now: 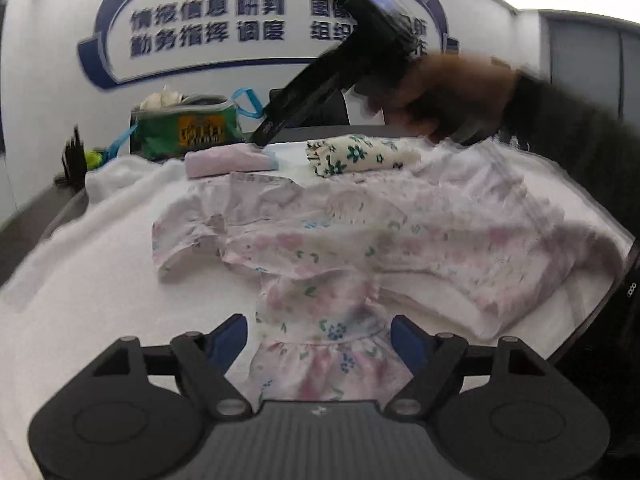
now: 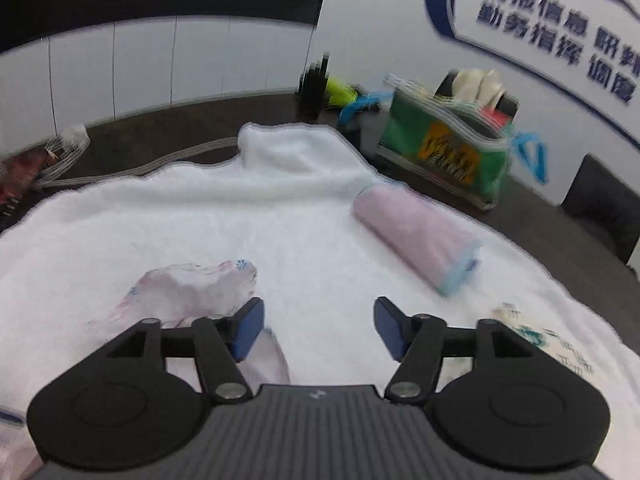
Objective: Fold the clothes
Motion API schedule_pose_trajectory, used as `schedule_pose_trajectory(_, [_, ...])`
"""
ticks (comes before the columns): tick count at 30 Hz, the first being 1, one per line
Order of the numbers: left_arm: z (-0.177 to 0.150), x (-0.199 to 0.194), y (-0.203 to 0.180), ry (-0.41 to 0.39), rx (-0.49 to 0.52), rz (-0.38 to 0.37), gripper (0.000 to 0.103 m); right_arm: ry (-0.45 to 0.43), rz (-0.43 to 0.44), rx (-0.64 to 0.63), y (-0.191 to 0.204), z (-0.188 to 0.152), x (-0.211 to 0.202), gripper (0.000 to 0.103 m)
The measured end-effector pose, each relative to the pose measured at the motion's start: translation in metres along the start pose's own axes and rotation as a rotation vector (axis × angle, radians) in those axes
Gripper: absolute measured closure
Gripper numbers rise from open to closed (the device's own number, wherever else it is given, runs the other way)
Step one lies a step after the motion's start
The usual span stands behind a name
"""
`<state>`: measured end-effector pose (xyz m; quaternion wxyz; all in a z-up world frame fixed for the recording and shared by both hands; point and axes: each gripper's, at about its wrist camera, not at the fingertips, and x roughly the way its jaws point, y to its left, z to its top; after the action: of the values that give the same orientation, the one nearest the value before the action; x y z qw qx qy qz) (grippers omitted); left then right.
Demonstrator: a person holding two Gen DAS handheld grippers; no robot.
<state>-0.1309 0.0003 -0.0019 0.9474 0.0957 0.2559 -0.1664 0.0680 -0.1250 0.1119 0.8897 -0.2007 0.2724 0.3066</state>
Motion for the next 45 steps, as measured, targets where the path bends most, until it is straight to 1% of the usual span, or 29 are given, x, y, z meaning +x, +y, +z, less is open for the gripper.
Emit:
schedule_pose_trajectory(1, [-0.001, 0.002, -0.003, -0.003, 0.037, 0.023, 0.025, -0.027, -0.017, -0.006, -0.002, -0.010, -0.021, 0.024])
schedule_pose_trajectory(3, [-0.004, 0.005, -0.005, -0.013, 0.076, 0.065, 0.040, -0.076, -0.050, -0.016, -0.004, -0.030, -0.062, 0.020])
schedule_pose_trajectory(5, [-0.005, 0.008, 0.000, 0.004, 0.092, 0.060, 0.093, -0.078, -0.087, -0.019, -0.005, -0.052, -0.092, 0.020])
schedule_pose_trajectory(6, [-0.004, 0.009, 0.005, 0.010, 0.096, 0.047, 0.096, -0.067, -0.105, -0.009, -0.005, -0.065, -0.105, 0.020])
schedule_pose_trajectory(8, [-0.002, 0.004, 0.015, -0.003, 0.121, 0.048, 0.098, -0.044, -0.144, 0.015, -0.004, -0.092, -0.126, 0.020])
schedule_pose_trajectory(9, [0.000, -0.002, 0.018, -0.030, 0.169, 0.085, 0.098, -0.033, -0.160, 0.031, -0.004, -0.107, -0.134, 0.020])
schedule_pose_trajectory(11, [-0.001, -0.012, 0.021, -0.082, 0.292, 0.195, 0.098, -0.007, -0.174, 0.084, -0.004, -0.133, -0.148, 0.020])
schedule_pose_trajectory(12, [-0.003, -0.016, 0.023, -0.091, 0.353, 0.231, 0.098, 0.007, -0.172, 0.114, -0.003, -0.148, -0.152, 0.020])
schedule_pose_trajectory(13, [-0.004, -0.018, 0.026, -0.086, 0.383, 0.243, 0.098, 0.011, -0.165, 0.127, -0.001, -0.164, -0.159, 0.020])
schedule_pose_trajectory(16, [-0.005, -0.012, 0.041, -0.022, 0.357, 0.269, 0.096, -0.004, -0.140, 0.097, 0.009, -0.197, -0.176, 0.020])
schedule_pose_trajectory(18, [-0.002, -0.007, 0.051, 0.019, 0.288, 0.295, 0.084, -0.013, -0.134, 0.069, 0.017, -0.213, -0.185, 0.020])
schedule_pose_trajectory(19, [0.000, -0.005, 0.056, 0.039, 0.246, 0.304, 0.071, -0.015, -0.133, 0.070, 0.020, -0.217, -0.185, 0.020])
schedule_pose_trajectory(20, [0.002, -0.006, 0.061, 0.050, 0.198, 0.290, 0.064, -0.018, -0.115, 0.074, 0.021, -0.222, -0.188, 0.020])
schedule_pose_trajectory(22, [0.007, -0.024, 0.064, -0.007, 0.087, 0.187, 0.063, -0.023, -0.084, 0.075, 0.023, -0.229, -0.189, 0.020])
schedule_pose_trajectory(24, [0.010, -0.045, 0.061, -0.105, -0.013, 0.042, 0.051, -0.018, -0.074, 0.072, 0.025, -0.236, -0.196, 0.020])
schedule_pose_trajectory(25, [0.012, -0.050, 0.055, -0.135, -0.038, -0.036, 0.040, -0.023, -0.058, 0.071, 0.025, -0.239, -0.200, 0.020])
schedule_pose_trajectory(26, [0.013, -0.051, 0.046, -0.147, -0.043, -0.115, 0.033, -0.033, -0.044, 0.072, 0.025, -0.242, -0.205, 0.020])
schedule_pose_trajectory(28, [0.012, -0.043, 0.020, -0.135, 0.023, -0.256, 0.033, -0.045, -0.028, 0.072, 0.025, -0.249, -0.212, 0.020])
schedule_pose_trajectory(29, [0.011, -0.039, 0.007, -0.131, 0.076, -0.294, 0.033, -0.051, -0.021, 0.073, 0.025, -0.253, -0.215, 0.020])
schedule_pose_trajectory(31, [0.005, -0.029, -0.019, -0.128, 0.190, -0.310, 0.033, -0.053, -0.028, 0.084, 0.024, -0.262, -0.218, 0.020])
schedule_pose_trajectory(33, [0.000, -0.018, -0.034, -0.110, 0.252, -0.311, 0.039, -0.051, -0.030, 0.100, 0.022, -0.271, -0.217, 0.026])
schedule_pose_trajectory(34, [-0.001, -0.012, -0.037, -0.086, 0.261, -0.319, 0.061, -0.051, -0.031, 0.108, 0.021, -0.275, -0.217, 0.040])
schedule_pose_trajectory(35, [-0.002, -0.007, -0.039, -0.055, 0.265, -0.330, 0.094, -0.049, -0.030, 0.117, 0.020, -0.279, -0.216, 0.062])
schedule_pose_trajectory(36, [-0.003, -0.003, -0.040, -0.025, 0.260, -0.344, 0.103, -0.045, -0.015, 0.132, 0.019, -0.280, -0.216, 0.071])
schedule_pose_trajectory(38, [-0.006, -0.003, -0.036, -0.010, 0.236, -0.360, 0.102, -0.042, -0.011, 0.143, 0.018, -0.280, -0.219, 0.093])
schedule_pose_trajectory(42, [-0.005, -0.016, -0.026, -0.045, 0.184, -0.387, 0.102, -0.064, -0.027, 0.131, 0.020, -0.277, -0.233, 0.097])
schedule_pose_trajectory(43, [-0.004, -0.016, -0.025, -0.056, 0.182, -0.379, 0.102, -0.067, -0.030, 0.125, 0.021, -0.276, -0.236, 0.097])
schedule_pose_trajectory(44, [-0.003, -0.016, -0.024, -0.062, 0.185, -0.361, 0.096, -0.061, -0.038, 0.120, 0.022, -0.275, -0.235, 0.097])
schedule_pose_trajectory(45, [-0.004, -0.014, -0.024, -0.063, 0.192, -0.334, 0.095, -0.056, -0.045, 0.114, 0.024, -0.275, -0.235, 0.096])
